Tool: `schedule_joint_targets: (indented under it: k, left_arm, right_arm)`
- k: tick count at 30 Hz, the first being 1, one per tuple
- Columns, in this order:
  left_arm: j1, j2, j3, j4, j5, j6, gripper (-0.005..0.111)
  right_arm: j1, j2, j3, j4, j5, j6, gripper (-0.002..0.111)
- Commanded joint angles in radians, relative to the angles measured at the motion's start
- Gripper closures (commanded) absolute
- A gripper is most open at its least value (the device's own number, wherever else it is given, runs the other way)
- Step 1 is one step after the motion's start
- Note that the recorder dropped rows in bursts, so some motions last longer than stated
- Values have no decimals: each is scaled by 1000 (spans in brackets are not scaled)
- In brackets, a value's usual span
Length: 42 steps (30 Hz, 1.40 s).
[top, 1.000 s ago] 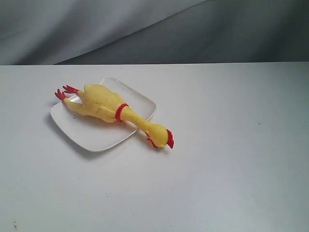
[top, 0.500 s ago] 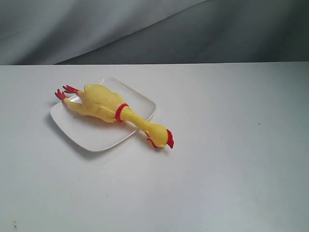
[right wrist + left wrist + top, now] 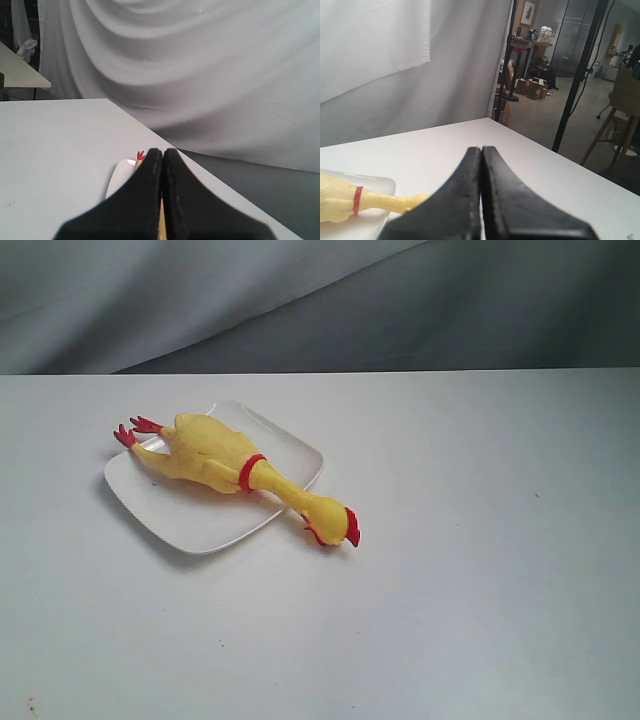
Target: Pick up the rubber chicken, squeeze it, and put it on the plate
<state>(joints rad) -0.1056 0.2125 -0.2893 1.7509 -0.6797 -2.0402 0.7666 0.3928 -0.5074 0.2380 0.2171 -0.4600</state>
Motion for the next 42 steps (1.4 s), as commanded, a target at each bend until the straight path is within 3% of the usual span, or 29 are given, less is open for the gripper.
schedule_joint_targets:
  k: [1, 4, 12, 19, 34, 42]
  left_arm:
    - [-4, -3, 3, -6, 0, 3, 107]
    - [-4, -3, 3, -6, 0, 3, 107]
    - [-4, -3, 3, -6, 0, 3, 107]
    - [-4, -3, 3, -6, 0, 3, 107]
    - [-4, -3, 3, -6, 0, 3, 107]
    - [-4, -3, 3, -6, 0, 3, 107]
  right_arm:
    - [1, -5, 5, 8, -24, 5, 108]
    - [-52, -32, 5, 44, -52, 42, 108]
    - [-391, -151, 123, -29, -55, 295, 108]
    - [-598, -262, 257, -144, -57, 502, 108]
    - [-741, -393, 501, -195, -51, 448, 108]
    - [-797, -393, 507, -212, 62, 448, 108]
